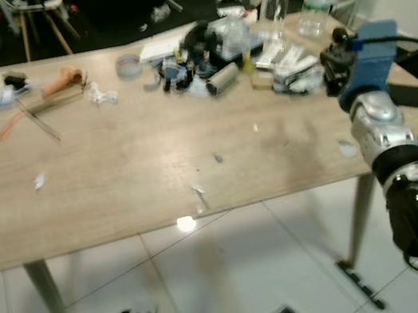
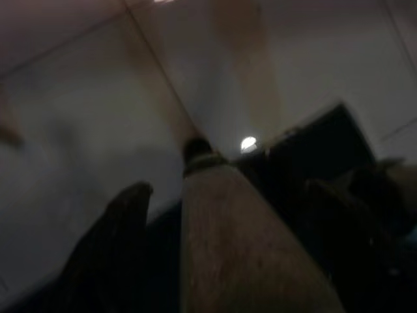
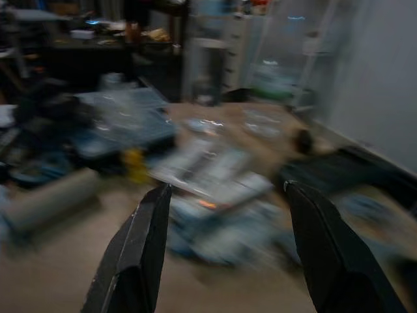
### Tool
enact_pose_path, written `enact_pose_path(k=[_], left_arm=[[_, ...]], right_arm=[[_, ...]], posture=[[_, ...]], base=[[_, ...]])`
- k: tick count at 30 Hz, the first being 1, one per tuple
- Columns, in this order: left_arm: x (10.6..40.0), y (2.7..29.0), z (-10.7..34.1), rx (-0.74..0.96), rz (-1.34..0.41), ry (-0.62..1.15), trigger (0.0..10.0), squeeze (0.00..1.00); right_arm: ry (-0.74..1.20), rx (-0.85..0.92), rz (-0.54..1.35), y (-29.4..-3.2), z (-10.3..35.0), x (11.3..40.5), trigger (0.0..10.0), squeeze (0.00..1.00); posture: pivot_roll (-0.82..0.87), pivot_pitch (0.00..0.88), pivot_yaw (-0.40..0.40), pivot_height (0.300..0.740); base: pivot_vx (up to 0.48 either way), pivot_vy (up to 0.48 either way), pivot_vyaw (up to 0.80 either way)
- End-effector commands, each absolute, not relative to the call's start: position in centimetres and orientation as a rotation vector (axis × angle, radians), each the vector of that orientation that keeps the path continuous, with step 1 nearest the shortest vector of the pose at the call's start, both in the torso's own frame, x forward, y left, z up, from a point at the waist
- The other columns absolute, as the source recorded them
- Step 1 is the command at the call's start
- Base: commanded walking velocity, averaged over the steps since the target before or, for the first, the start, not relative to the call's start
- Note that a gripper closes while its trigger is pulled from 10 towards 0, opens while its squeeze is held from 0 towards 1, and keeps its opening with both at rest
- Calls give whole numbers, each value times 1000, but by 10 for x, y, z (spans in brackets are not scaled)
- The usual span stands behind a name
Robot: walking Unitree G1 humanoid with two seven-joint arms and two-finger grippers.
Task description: Picking trash to rubbish bin
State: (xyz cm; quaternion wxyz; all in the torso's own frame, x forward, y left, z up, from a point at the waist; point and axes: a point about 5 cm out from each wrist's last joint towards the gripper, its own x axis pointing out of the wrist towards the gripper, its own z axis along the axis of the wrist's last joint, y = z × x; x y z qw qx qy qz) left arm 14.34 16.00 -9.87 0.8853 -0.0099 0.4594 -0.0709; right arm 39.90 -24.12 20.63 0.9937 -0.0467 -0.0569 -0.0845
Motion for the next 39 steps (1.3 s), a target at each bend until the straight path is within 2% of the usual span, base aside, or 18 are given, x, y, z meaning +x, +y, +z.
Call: enact_pose_path(k=[1,10,15,16,17,25,34,35,36,37,39], left_arm=[[108,159,-112,-31,-154,1100,10000,0],[107,159,-113,-34,-127,1116,10000,0],[106,158,-113,-44,-129,1112,10000,0],[106,158,-113,-45,-131,1112,10000,0],[106,157,-113,-45,-132,1114,10000,0],[105,157,-113,-50,-133,1118,10000,0],[102,159,-113,-33,-146,1120,10000,0],[101,160,-114,-28,-149,1121,10000,0],[101,160,-114,-28,-149,1121,10000,0],[100,161,-114,-24,-152,1123,10000,0],[99,162,-114,-12,-159,1126,10000,0]], right_arm=[[-121,-98,-135,-235,207,400,10000,0],[-103,-19,-52,-228,204,402,10000,0],[-88,35,39,-219,202,403,10000,0],[-87,57,76,-215,201,403,10000,608],[-87,70,98,-213,200,403,10000,1000],[-39,124,123,-210,190,402,10000,1000],[25,198,45,-218,176,399,10000,1000],[22,242,58,-217,174,398,10000,75],[22,242,58,-217,174,398,10000,75],[20,280,69,-216,173,398,10000,0],[16,337,86,-214,171,397,10000,0]], posture=[[-8,40,-36,740],[-6,39,-40,740],[-7,39,-47,740],[-7,41,-46,740],[-7,44,-46,740],[-6,52,-41,740],[-3,61,-23,740],[-1,70,-15,740],[-1,70,-15,740],[1,74,-11,740],[3,80,-7,740]], base=[[480,0,0],[385,0,0],[0,0,0],[0,0,0],[0,0,0],[0,0,0],[0,0,0],[0,0,0],[0,0,0],[0,0,0],[0,0,0]])
